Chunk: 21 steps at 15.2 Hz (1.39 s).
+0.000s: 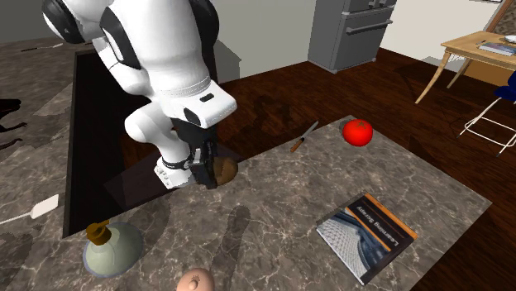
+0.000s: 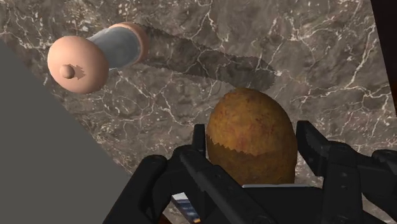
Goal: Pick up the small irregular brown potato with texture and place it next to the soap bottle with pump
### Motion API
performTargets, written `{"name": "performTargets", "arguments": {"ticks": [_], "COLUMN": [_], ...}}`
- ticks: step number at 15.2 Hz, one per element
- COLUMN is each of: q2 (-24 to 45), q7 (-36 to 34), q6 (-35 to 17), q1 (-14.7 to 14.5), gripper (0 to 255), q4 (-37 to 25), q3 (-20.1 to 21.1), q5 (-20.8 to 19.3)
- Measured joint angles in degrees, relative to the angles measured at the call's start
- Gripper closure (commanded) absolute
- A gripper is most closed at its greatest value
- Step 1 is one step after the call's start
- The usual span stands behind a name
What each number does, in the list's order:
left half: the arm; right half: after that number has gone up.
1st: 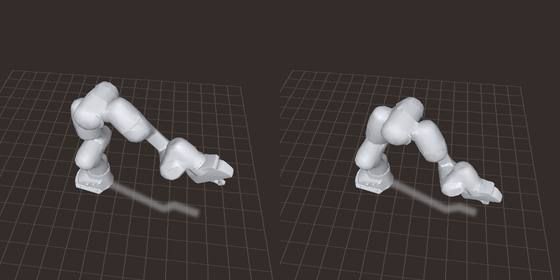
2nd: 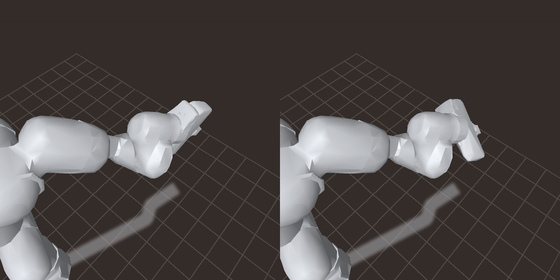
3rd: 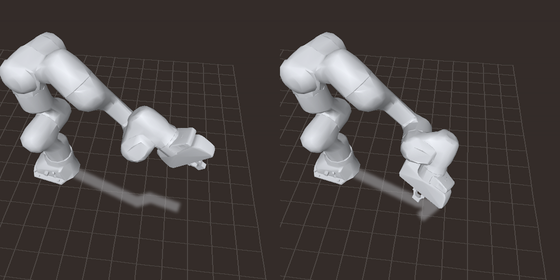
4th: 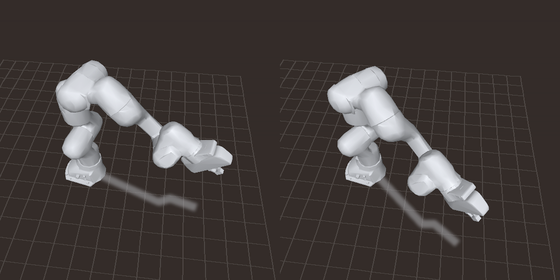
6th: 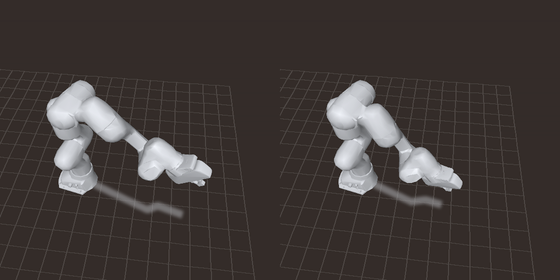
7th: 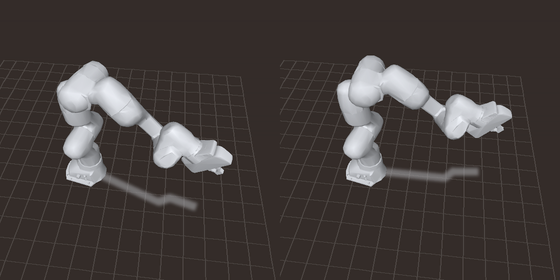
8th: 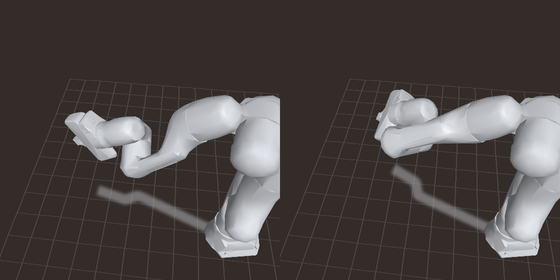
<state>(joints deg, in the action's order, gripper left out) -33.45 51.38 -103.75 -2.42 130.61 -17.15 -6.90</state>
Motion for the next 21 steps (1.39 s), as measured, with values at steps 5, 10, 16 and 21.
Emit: {"name": "performTargets", "arguments": {"ticks": [5, 10, 16, 21], "q2": [-0.2, 0.7, 0.8, 1.1], "q7": [6.8, 14.2, 15.8, 16.0], "q6": [0.9, 1.5, -2.3, -6.1], "q1": [2.3, 4.3, 4.9, 5.2], "gripper": [255, 255, 255, 255], "q4": [-1.2, -3.4, 0.1, 3.6], "q3": [-5.5, -11.7, -13.8, -14.7], "q5": [-2.4, -4.6, -5.5, -6.1]}}
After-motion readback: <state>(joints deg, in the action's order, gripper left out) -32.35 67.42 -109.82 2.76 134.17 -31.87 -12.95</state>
